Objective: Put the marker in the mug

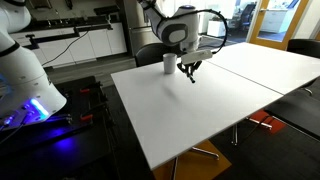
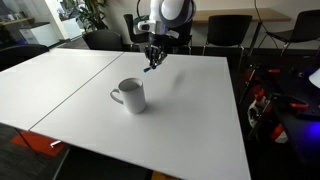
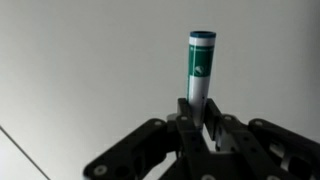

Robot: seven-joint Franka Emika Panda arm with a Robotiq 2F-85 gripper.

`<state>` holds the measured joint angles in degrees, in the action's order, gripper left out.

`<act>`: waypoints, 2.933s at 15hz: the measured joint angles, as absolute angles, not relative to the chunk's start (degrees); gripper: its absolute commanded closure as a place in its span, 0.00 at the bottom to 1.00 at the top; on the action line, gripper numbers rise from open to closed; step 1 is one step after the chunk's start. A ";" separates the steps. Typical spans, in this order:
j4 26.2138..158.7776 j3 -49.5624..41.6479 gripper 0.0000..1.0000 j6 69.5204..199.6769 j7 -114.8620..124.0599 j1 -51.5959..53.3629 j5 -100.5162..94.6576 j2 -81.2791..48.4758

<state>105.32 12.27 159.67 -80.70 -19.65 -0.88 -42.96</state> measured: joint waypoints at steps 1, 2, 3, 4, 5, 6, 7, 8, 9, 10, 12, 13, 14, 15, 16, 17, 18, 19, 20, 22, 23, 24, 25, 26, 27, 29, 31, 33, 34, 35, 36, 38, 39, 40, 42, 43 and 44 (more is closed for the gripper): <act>105.63 12.24 0.95 159.33 -80.69 -19.46 -0.91 -42.16; 106.01 12.23 0.95 158.82 -80.69 -19.27 -0.91 -41.23; 106.46 12.23 0.95 158.06 -80.69 -19.06 -0.91 -40.15; 106.84 12.29 0.95 157.07 -80.69 -18.90 -0.89 -39.08; 107.27 12.45 0.95 155.79 -80.69 -18.81 -0.85 -37.89; 107.63 12.63 0.95 154.39 -80.69 -18.75 -0.81 -36.75; 107.94 12.91 0.95 152.83 -80.75 -18.74 -0.72 -35.61; 108.16 13.19 0.95 151.44 -80.95 -18.74 -0.50 -34.60; 108.41 13.54 0.95 150.46 -81.67 -18.74 0.01 -33.62; 108.66 13.89 0.95 149.84 -82.60 -18.75 0.92 -32.76; 109.05 14.54 0.95 149.58 -85.03 -18.75 2.96 -31.44; 109.16 14.84 0.95 149.58 -86.46 -18.75 4.16 -31.01; 109.20 15.17 0.95 149.58 -87.93 -18.79 5.53 -30.69; 109.20 15.53 0.95 149.58 -89.66 -18.86 7.03 -30.50; 109.20 15.93 0.95 149.61 -91.33 -18.99 8.68 -30.40; 109.20 16.37 0.95 149.65 -93.33 -19.11 10.62 -30.36; 109.20 16.91 0.95 149.68 -95.29 -19.37 12.59 -30.36; 109.20 17.51 0.95 149.71 -97.38 -19.73 14.68 -30.36; 109.20 17.95 0.95 149.71 -99.33 -20.00 16.68 -30.35; 109.20 18.80 0.95 149.71 -103.28 -20.62 20.58 -30.35; 109.19 19.26 0.95 149.71 -105.39 -20.95 22.66 -30.35; 109.17 19.82 0.95 149.71 -107.64 -21.36 24.82 -30.35; 109.12 20.29 0.95 149.71 -109.75 -21.70 26.84 -30.35; 109.05 20.62 0.95 149.71 -111.67 -21.94 28.65 -30.35; 108.96 20.81 0.95 149.68 -113.40 -22.01 30.28 -30.35; 108.73 21.20 0.95 149.60 -116.70 -22.04 33.51 -30.35; 108.46 21.58 0.95 149.51 -119.53 -22.02 36.99 -30.35; 108.10 21.83 0.95 148.98 -122.38 -21.91 40.64 -30.35; 107.84 21.84 0.95 148.49 -123.68 -21.78 42.36 -30.36; 107.53 21.84 0.95 147.66 -125.07 -21.64 44.06 -30.36; 107.22 21.81 0.95 146.79 -126.51 -21.47 45.67 -30.37; 106.58 21.47 0.95 144.58 -129.34 -20.87 48.84 -30.39; 106.20 21.14 0.95 143.26 -130.67 -20.42 50.34 -30.43; 105.87 20.80 0.95 141.97 -132.01 -19.98 51.83 -30.49; 105.26 19.62 0.95 139.39 -134.58 -18.69 54.56 -30.62; 104.93 18.88 0.95 137.99 -135.63 -17.98 55.86 -30.73; 104.60 18.08 0.95 136.55 -136.39 -17.22 57.08 -30.86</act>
<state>104.60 18.08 136.55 -136.39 -17.22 57.08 -30.86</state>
